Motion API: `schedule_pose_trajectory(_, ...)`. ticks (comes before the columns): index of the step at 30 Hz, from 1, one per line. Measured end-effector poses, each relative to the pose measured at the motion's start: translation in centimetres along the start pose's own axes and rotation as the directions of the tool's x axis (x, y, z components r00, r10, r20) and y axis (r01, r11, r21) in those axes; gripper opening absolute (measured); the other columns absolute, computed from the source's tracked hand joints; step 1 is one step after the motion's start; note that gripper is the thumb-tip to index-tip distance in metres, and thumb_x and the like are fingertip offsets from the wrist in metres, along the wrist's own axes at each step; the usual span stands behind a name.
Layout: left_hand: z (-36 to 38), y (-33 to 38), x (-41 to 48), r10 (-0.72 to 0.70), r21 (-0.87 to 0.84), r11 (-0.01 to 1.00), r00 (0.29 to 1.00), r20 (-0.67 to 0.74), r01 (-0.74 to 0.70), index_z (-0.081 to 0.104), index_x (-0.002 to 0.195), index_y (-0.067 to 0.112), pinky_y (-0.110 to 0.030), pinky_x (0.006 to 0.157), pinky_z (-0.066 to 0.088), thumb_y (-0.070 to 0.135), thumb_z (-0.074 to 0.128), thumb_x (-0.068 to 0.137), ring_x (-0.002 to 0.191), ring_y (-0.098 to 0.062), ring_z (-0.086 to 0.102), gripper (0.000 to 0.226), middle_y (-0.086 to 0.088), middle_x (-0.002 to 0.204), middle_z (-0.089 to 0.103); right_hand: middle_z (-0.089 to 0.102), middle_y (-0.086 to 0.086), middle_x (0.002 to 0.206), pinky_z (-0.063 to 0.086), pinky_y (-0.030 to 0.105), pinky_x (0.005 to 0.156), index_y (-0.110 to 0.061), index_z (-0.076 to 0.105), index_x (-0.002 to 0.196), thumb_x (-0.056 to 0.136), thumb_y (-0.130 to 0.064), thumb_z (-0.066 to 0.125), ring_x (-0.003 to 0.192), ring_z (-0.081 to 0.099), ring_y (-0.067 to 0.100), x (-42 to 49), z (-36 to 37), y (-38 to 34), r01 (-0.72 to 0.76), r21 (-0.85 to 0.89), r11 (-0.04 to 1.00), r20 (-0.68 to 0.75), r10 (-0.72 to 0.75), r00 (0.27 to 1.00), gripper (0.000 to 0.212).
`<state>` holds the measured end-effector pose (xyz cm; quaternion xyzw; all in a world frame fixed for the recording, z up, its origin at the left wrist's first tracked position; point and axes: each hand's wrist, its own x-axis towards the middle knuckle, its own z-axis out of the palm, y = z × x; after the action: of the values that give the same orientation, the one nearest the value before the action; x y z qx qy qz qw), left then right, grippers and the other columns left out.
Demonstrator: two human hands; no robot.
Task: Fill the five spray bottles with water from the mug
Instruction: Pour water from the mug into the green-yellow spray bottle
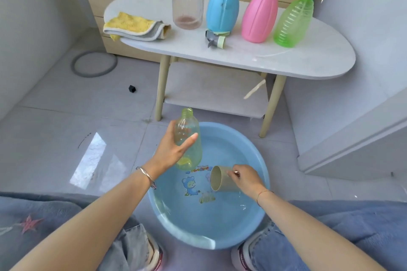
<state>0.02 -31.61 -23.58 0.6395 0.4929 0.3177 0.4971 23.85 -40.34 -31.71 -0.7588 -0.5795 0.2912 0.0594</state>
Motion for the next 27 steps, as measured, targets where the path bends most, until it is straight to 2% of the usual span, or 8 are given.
schedule_pose_trajectory(2, -0.1, -0.5, 0.0, -0.001, 0.006, 1.000, 1.000, -0.006, 0.001, 0.051, 0.127, 0.015, -0.006, 0.087, 0.043, 0.045, 0.069, 0.080, 0.107, -0.006, 0.062, 0.058, 0.001, 0.116, 0.065, 0.041, 0.000, 0.061, 0.025, 0.031, 0.053, -0.017, 0.035, 0.060, 0.095, -0.034, 0.054, 0.068, 0.042, 0.024, 0.2, 0.4, 0.2, -0.014, -0.003, 1.000, 0.005, 0.014, 1.000, 0.043)
schedule_pose_trajectory(6, -0.3, -1.5, 0.1, -0.018, -0.001, 1.000, 1.000, -0.019, 0.018, 0.052, 0.130, 0.015, -0.005, 0.089, 0.042, 0.050, 0.070, 0.081, 0.109, -0.006, 0.061, 0.063, 0.006, 0.116, 0.064, 0.038, -0.003, 0.058, 0.023, 0.024, 0.050, -0.018, 0.033, 0.059, 0.094, -0.035, 0.055, 0.065, 0.039, 0.022, 0.5, 1.1, 0.4, -0.037, 0.006, 0.999, -0.003, 0.037, 0.999, 0.045)
schedule_pose_trajectory(12, -0.3, -2.1, 0.3, -0.027, -0.029, 0.999, 0.999, -0.019, 0.027, 0.047, 0.135, 0.013, 0.000, 0.086, 0.040, 0.046, 0.064, 0.076, 0.111, -0.009, 0.059, 0.070, 0.005, 0.118, 0.062, 0.037, 0.000, 0.059, 0.024, 0.034, 0.056, -0.014, 0.035, 0.062, 0.095, -0.034, 0.055, 0.062, 0.035, 0.021, 0.9, 2.3, 0.3, -0.051, 0.075, 0.996, 0.009, 0.051, 0.999, 0.043)
schedule_pose_trajectory(16, -0.3, -2.2, 0.4, -0.015, -0.031, 0.999, 0.999, -0.038, 0.014, 0.047, 0.129, 0.019, 0.001, 0.085, 0.039, 0.046, 0.064, 0.076, 0.109, -0.006, 0.058, 0.062, 0.011, 0.113, 0.060, 0.033, -0.002, 0.057, 0.021, 0.026, 0.050, -0.017, 0.030, 0.058, 0.095, -0.032, 0.055, 0.055, 0.030, 0.015, 1.2, 2.5, 0.2, -0.049, 0.088, 0.995, 0.023, 0.047, 0.999, 0.047)
schedule_pose_trajectory(21, -0.5, -2.0, 0.5, 0.002, -0.036, 0.999, 0.999, -0.051, -0.004, 0.047, 0.124, 0.024, -0.010, 0.089, 0.041, 0.048, 0.066, 0.075, 0.108, -0.003, 0.058, 0.057, 0.014, 0.111, 0.060, 0.034, -0.002, 0.057, 0.023, 0.028, 0.052, -0.017, 0.032, 0.058, 0.094, -0.033, 0.056, 0.062, 0.034, 0.021, 1.0, 2.8, 0.2, -0.071, 0.163, 0.984, 0.036, 0.066, 0.997, 0.046)
schedule_pose_trajectory(24, -0.6, -1.7, 0.7, 0.011, -0.053, 0.998, 0.997, -0.073, -0.015, 0.048, 0.117, 0.033, -0.015, 0.091, 0.043, 0.047, 0.066, 0.075, 0.106, 0.000, 0.058, 0.048, 0.017, 0.110, 0.059, 0.038, 0.001, 0.060, 0.026, 0.032, 0.056, -0.008, 0.040, 0.060, 0.092, -0.031, 0.059, 0.061, 0.034, 0.019, 0.5, 2.7, 0.3, -0.118, 0.317, 0.941, 0.018, 0.118, 0.993, 0.043)
schedule_pose_trajectory(27, -1.2, -1.3, 1.2, 0.023, -0.083, 0.996, 0.993, -0.114, -0.033, 0.050, 0.116, 0.035, -0.027, 0.098, 0.047, 0.048, 0.066, 0.076, 0.109, -0.009, 0.060, 0.045, 0.009, 0.113, 0.061, 0.036, 0.004, 0.061, 0.025, 0.029, 0.054, -0.008, 0.041, 0.059, 0.090, -0.025, 0.061, 0.059, 0.030, 0.017, -0.2, 1.5, -0.6, -0.165, 0.468, 0.868, -0.020, 0.197, 0.980, 0.040)
